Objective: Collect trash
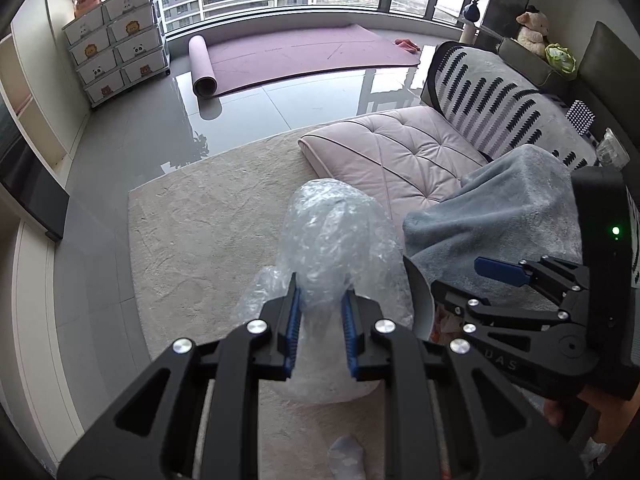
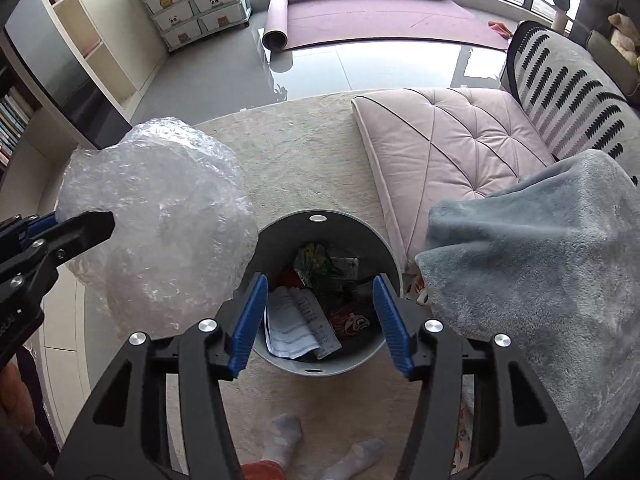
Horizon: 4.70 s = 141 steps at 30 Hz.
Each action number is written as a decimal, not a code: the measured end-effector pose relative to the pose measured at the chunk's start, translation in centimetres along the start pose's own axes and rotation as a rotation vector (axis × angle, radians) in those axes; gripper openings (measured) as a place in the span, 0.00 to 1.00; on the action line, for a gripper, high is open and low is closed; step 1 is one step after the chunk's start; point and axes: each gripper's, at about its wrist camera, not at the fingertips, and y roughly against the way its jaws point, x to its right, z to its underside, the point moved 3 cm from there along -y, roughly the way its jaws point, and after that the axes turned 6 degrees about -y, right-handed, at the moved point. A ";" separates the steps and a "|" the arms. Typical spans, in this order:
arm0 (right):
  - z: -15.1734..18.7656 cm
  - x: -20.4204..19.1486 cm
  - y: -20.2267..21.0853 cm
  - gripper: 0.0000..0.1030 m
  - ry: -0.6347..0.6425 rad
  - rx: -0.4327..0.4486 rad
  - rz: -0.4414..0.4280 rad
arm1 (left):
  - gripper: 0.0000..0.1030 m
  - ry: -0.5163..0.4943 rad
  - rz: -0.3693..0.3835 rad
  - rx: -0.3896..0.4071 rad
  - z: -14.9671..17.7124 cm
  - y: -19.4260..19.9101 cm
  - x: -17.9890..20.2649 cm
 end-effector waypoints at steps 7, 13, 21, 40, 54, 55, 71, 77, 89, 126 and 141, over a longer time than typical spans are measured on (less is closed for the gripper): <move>0.4 2.0 1.5 0.52 -0.040 0.014 0.029 | 0.61 -0.045 0.040 0.000 -0.5 -1.1 2.0; 0.9 2.7 2.8 0.52 -0.051 0.029 0.044 | 0.66 -0.073 0.044 -0.021 -0.3 -1.1 2.9; 1.5 3.0 6.3 0.52 -0.070 0.054 0.055 | 0.66 -0.104 0.041 -0.030 -0.3 2.1 4.1; 7.2 11.6 28.7 0.87 -0.418 0.211 0.274 | 0.81 -0.425 0.174 0.013 -4.3 16.3 16.3; 22.3 22.9 51.6 0.89 -0.714 0.309 0.518 | 0.85 -0.749 0.406 0.048 -3.3 29.7 39.2; 23.5 23.8 52.9 0.89 -0.737 0.319 0.520 | 0.85 -0.753 0.406 0.052 -3.1 30.4 40.3; 30.3 27.4 62.4 0.89 -0.883 0.369 0.605 | 0.85 -0.808 0.498 0.035 -2.1 37.3 48.1; 29.7 26.4 61.9 0.89 -0.946 0.367 0.602 | 0.85 -0.882 0.524 0.043 -2.6 37.9 47.7; 28.0 25.1 61.9 0.89 -0.982 0.404 0.607 | 0.85 -0.924 0.533 0.080 -4.4 38.0 47.1; 26.5 25.3 62.6 0.89 -0.956 0.409 0.603 | 0.86 -0.901 0.533 0.081 -5.3 37.8 46.8; 26.4 25.7 62.8 0.89 -0.962 0.405 0.607 | 0.86 -0.917 0.532 0.073 -5.6 37.8 47.7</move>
